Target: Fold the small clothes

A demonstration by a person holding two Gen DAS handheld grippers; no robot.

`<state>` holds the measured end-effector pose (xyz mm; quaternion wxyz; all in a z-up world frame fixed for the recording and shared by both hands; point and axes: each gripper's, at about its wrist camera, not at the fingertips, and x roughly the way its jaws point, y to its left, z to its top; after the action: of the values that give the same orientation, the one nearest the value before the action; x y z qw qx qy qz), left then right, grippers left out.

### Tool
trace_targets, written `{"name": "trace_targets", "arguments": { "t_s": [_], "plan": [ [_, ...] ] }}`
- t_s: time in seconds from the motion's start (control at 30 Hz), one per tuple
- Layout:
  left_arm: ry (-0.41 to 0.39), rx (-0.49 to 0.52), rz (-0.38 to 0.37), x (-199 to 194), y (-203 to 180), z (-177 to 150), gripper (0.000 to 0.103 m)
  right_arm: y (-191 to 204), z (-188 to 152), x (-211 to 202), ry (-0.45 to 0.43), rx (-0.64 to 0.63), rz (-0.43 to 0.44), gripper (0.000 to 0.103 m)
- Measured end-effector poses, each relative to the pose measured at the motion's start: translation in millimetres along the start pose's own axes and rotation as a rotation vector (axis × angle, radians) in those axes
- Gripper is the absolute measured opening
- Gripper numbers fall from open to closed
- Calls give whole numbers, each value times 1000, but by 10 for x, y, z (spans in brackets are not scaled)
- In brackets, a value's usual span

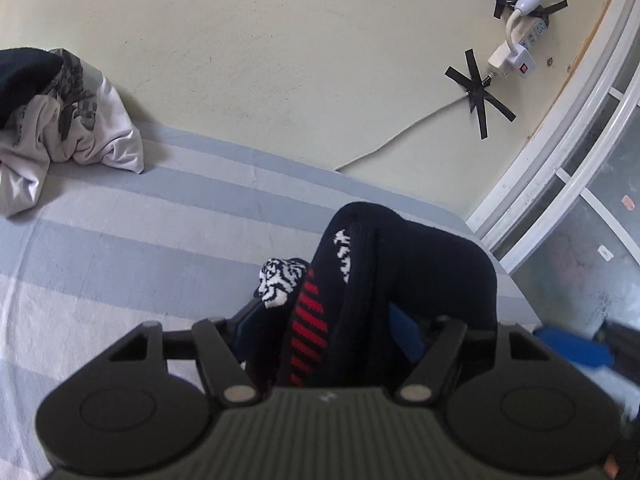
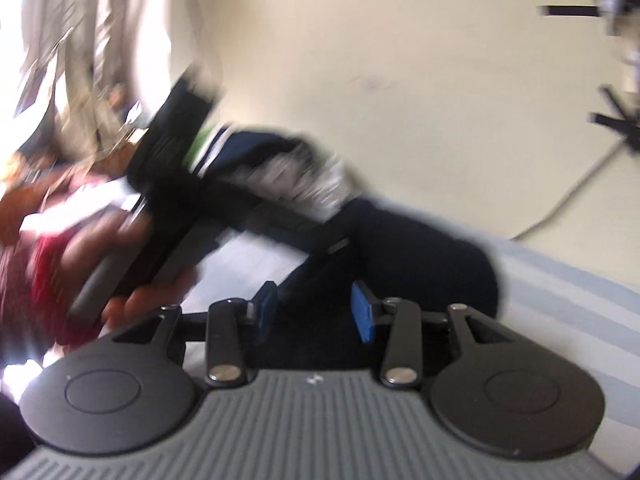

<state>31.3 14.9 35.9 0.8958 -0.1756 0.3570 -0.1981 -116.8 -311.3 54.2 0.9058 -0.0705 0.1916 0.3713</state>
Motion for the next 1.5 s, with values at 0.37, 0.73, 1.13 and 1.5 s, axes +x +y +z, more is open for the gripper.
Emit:
{"name": "trace_targets", "arguments": {
  "t_s": [0.37, 0.73, 1.13, 1.5],
  "plan": [
    [39, -51, 122, 269, 208, -32, 88, -592, 129, 1036, 164, 250, -34, 40],
    [35, 53, -25, -223, 5, 46, 103, -921, -254, -53, -58, 359, -44, 95],
    [155, -8, -38, 262, -18, -183, 88, -1195, -690, 895, 84, 676, 221, 84],
    [115, 137, -22, 1790, -1106, 1018, 73, -2382, -169, 875, -149, 653, -47, 55]
  ]
}}
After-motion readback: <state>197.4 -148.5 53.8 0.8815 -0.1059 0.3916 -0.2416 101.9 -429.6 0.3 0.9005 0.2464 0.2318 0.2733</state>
